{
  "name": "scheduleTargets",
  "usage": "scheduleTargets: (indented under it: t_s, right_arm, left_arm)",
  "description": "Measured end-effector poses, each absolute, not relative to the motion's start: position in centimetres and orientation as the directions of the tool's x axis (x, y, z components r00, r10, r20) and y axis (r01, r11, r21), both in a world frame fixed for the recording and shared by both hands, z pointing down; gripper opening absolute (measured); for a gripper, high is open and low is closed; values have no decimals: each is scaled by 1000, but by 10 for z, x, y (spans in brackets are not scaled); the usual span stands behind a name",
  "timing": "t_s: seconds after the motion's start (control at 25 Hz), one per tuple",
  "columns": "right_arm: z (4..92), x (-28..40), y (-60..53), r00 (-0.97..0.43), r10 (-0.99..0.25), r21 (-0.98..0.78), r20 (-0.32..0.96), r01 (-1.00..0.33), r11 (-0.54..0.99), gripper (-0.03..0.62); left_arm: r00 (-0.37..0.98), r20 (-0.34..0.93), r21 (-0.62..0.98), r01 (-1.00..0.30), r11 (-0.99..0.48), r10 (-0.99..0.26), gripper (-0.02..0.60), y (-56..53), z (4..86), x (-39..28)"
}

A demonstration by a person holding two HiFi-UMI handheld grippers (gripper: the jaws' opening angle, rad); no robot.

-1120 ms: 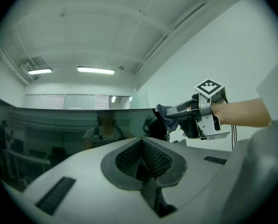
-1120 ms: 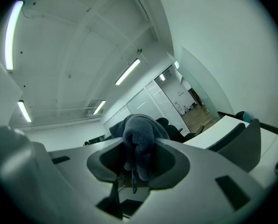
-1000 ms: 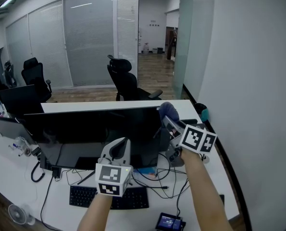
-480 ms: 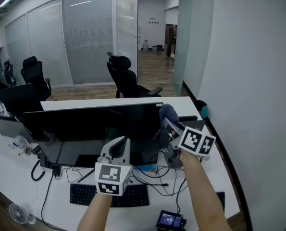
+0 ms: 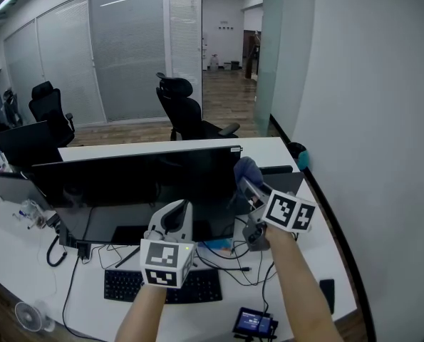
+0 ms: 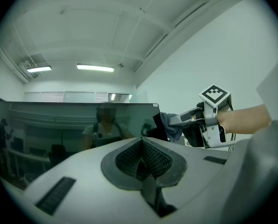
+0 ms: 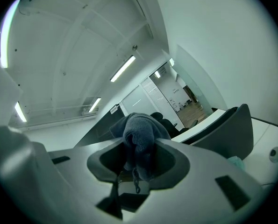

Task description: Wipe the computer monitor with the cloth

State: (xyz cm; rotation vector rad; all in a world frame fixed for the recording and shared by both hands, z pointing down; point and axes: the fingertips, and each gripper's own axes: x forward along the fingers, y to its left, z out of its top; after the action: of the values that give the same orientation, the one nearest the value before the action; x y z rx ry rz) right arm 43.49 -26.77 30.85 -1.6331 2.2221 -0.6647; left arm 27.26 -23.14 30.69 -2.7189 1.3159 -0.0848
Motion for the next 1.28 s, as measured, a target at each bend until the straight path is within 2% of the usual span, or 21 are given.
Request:
scheduleTargets:
  t_s: [1.28]
  right_arm:
    - [368, 431, -258, -299, -946, -565, 127, -805, 179, 135]
  left_arm:
    - [636, 61, -129, -759, -638, -769, 8, -226, 343, 275]
